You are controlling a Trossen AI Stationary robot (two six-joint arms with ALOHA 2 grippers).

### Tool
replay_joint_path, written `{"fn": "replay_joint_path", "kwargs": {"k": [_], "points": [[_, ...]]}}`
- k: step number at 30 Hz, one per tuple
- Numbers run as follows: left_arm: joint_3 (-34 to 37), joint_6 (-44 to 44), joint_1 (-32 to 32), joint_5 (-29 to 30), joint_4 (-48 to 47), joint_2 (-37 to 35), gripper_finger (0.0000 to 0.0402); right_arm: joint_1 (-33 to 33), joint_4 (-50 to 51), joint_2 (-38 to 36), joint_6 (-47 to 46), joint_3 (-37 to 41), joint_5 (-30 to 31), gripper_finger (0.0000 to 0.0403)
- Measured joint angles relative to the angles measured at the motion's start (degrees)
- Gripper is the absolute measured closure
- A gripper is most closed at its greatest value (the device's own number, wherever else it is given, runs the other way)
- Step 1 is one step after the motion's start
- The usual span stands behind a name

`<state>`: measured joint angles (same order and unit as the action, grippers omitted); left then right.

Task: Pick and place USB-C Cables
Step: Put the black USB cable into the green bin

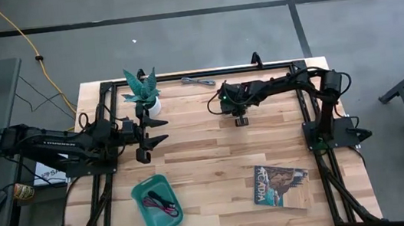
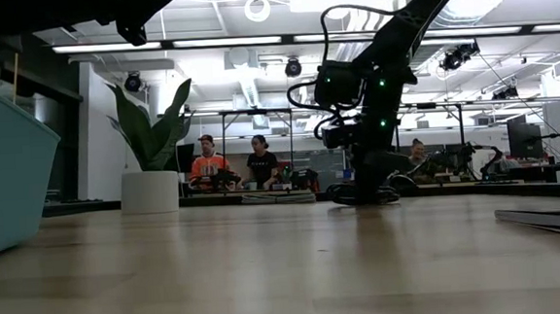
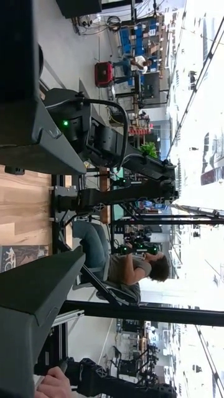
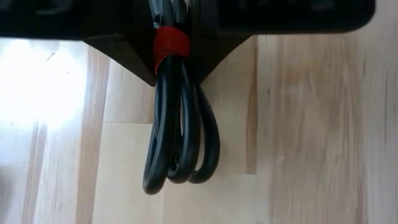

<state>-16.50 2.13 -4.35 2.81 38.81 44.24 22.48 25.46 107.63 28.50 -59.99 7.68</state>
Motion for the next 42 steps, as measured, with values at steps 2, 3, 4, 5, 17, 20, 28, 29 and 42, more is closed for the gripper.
{"fn": "replay_joint_path", "kwargs": {"k": [2,3,4,5,17,20,28,29,42], "points": [[0.0,0.0,0.0,0.0,0.0,0.0,0.0210,0.0,0.0,0.0,0.0,0.0,-0.3,0.0351],[0.0,0.0,0.0,0.0,0.0,0.0,0.0210,0.0,0.0,0.0,-0.1,0.0,-0.3,0.0353],[0.0,0.0,0.0,0.0,0.0,0.0,0.0210,0.0,0.0,-0.1,-0.3,0.0,-0.4,0.0354],[0.0,0.0,0.0,0.0,0.0,0.0,0.0210,0.0,0.0,-0.5,-0.7,0.1,-0.9,0.0356],[0.0,0.0,0.0,0.0,-1.5,0.0,0.0210,1.5,13.7,-21.3,-12.3,3.0,-15.1,0.0359],[0.0,0.0,0.0,0.0,-1.5,0.0,0.0210,0.9,12.8,-29.7,-14.6,7.8,-16.3,0.0359],[0.0,0.0,0.0,0.0,-1.5,0.0,0.0210,-0.2,-1.4,-51.3,-18.2,25.3,-15.7,0.0359],[0.0,0.0,0.0,0.0,-1.5,0.0,0.0210,-0.2,-4.8,-53.5,-18.6,27.1,-15.7,0.0359],[0.0,0.0,0.0,0.0,-1.5,0.0,0.0210,-3.4,-45.4,-62.6,-34.1,37.5,-18.6,0.0359]]}}
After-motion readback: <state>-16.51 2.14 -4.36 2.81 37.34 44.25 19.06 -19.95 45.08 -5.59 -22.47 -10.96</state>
